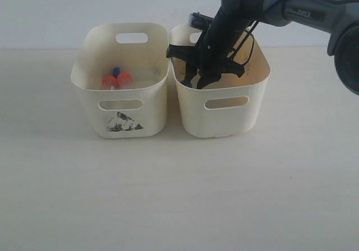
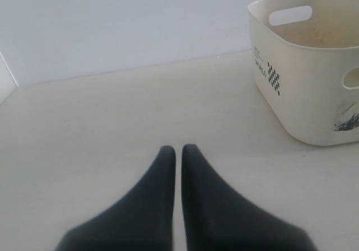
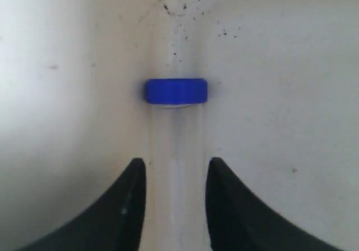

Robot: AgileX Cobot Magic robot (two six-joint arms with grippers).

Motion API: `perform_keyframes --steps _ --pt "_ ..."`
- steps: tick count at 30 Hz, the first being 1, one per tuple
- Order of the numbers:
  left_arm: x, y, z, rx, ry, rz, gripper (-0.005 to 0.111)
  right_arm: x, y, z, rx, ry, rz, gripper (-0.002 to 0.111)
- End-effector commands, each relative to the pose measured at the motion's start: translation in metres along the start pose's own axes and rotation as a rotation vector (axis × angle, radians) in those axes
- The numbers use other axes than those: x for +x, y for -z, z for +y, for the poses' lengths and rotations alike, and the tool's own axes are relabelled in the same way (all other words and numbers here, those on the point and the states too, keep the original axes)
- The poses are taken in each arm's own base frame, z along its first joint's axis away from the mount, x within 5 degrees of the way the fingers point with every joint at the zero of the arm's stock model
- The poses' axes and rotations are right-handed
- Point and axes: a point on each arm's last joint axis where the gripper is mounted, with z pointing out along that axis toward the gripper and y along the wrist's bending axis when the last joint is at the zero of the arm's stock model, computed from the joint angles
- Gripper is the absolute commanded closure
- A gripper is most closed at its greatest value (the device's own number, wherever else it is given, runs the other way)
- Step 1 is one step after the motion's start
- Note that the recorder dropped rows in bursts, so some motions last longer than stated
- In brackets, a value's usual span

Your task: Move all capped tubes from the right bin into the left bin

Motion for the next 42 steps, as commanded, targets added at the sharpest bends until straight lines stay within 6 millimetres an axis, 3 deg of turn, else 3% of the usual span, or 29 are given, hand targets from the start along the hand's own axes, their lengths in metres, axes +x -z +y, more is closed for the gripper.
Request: perform_keyframes --steps 1,2,6,11,15,19,35,39,42 --pt "-0.003 0.001 0.0 -0.001 0.013 -0.021 0.102 0.011 -0.034 -0.023 0.15 0.066 0.089 0.099" --pt "-0.003 0.001 0.0 -0.001 0.013 -0.021 0.102 0.011 -0.034 -0.024 0.153 0.068 0.088 0.107" --pt "-0.003 0.001 0.0 -0.001 0.013 -0.021 0.102 0.009 -0.028 -0.026 0.188 0.04 0.075 0.108" --pt "-0.003 0.001 0.0 -0.001 0.013 -0.021 0.102 -0.002 0.022 -0.01 0.165 0.066 -0.052 0.108" --pt "-0.003 0.001 0.0 -0.001 0.013 -0.021 0.102 -0.007 0.044 -0.008 0.113 0.046 -0.093 0.108" --pt "-0.003 0.001 0.0 -0.001 0.013 -0.021 0.102 -0.009 0.049 -0.011 -0.048 0.01 -0.045 0.109" --pt "-0.003 0.001 0.0 -0.001 0.013 -0.021 0.102 -0.012 0.045 -0.005 -0.124 0.032 -0.078 0.109" --pt "-0.003 0.001 0.0 -0.001 0.013 -0.021 0.102 -0.014 0.033 -0.018 -0.244 -0.041 -0.005 0.109" --pt "-0.003 0.001 0.0 -0.001 0.013 -0.021 0.102 -0.014 0.032 -0.023 -0.243 0.001 0.009 0.108"
